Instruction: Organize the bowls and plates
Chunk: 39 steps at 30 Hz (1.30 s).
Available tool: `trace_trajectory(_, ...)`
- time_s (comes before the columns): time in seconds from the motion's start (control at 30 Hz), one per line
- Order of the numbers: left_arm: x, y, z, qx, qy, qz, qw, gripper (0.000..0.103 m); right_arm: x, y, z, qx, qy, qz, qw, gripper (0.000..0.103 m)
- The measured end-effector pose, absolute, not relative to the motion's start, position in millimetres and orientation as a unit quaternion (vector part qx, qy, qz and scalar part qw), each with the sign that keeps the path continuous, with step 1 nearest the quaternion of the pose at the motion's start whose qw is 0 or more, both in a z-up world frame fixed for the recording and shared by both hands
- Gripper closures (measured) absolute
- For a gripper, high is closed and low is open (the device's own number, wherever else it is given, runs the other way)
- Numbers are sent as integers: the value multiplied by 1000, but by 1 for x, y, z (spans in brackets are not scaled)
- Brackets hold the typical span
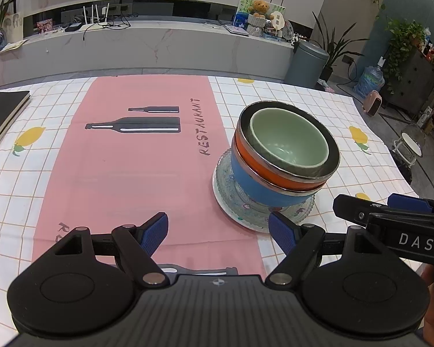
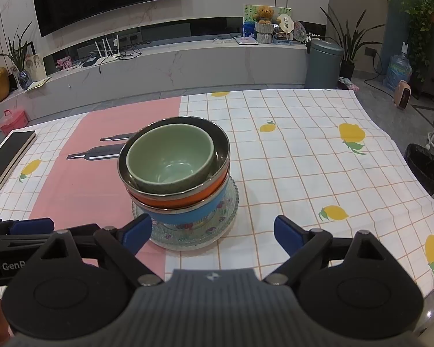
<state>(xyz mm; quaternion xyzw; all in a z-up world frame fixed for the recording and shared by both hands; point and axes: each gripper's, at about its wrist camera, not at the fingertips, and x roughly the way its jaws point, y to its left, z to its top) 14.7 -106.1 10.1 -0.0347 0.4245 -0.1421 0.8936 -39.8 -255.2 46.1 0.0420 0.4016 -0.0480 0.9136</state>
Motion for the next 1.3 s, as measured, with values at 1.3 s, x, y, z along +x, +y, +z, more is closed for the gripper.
trace_trajectory(1.3, 14, -107, 11, -30, 425, -139, 894, 11, -39, -255, 44, 46, 404, -46, 912, 12)
